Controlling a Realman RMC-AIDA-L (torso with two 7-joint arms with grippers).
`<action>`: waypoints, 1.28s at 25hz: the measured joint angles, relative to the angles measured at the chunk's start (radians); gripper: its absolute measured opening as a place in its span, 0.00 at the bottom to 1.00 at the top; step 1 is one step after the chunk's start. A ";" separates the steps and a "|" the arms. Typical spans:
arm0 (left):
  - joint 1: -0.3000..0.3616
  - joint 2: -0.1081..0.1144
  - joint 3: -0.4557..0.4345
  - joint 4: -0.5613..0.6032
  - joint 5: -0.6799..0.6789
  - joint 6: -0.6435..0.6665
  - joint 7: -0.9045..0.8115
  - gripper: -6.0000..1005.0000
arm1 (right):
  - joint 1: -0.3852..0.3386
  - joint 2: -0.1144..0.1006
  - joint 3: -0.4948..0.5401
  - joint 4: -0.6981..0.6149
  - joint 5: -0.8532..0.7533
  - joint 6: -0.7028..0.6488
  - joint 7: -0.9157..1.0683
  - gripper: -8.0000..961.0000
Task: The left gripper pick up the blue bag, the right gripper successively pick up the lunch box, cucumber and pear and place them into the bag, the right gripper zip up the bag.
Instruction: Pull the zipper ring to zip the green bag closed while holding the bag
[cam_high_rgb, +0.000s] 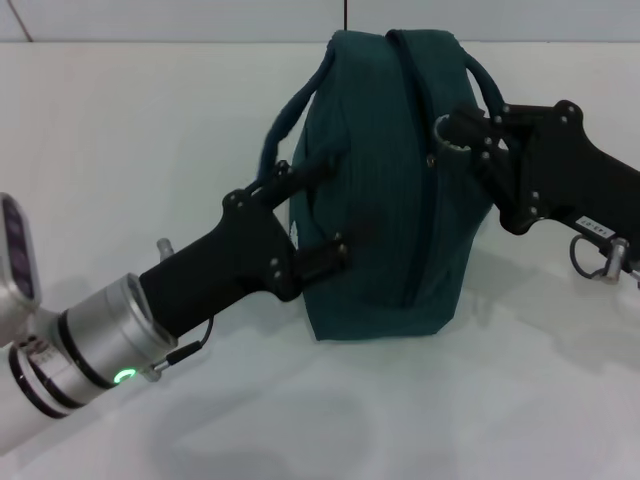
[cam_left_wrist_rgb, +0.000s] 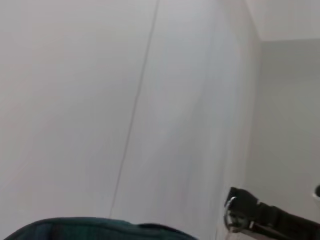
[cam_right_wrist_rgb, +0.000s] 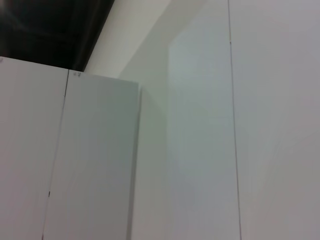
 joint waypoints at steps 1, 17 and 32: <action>-0.006 0.000 0.000 -0.007 -0.006 -0.006 0.000 0.74 | 0.000 0.000 -0.003 -0.001 0.001 0.000 -0.002 0.03; -0.007 0.000 -0.029 0.000 0.024 -0.090 0.018 0.58 | -0.006 0.000 -0.050 0.004 0.058 0.003 -0.034 0.03; 0.045 0.000 -0.027 0.024 0.098 0.037 0.208 0.14 | -0.027 0.000 -0.058 0.017 0.062 -0.075 -0.029 0.03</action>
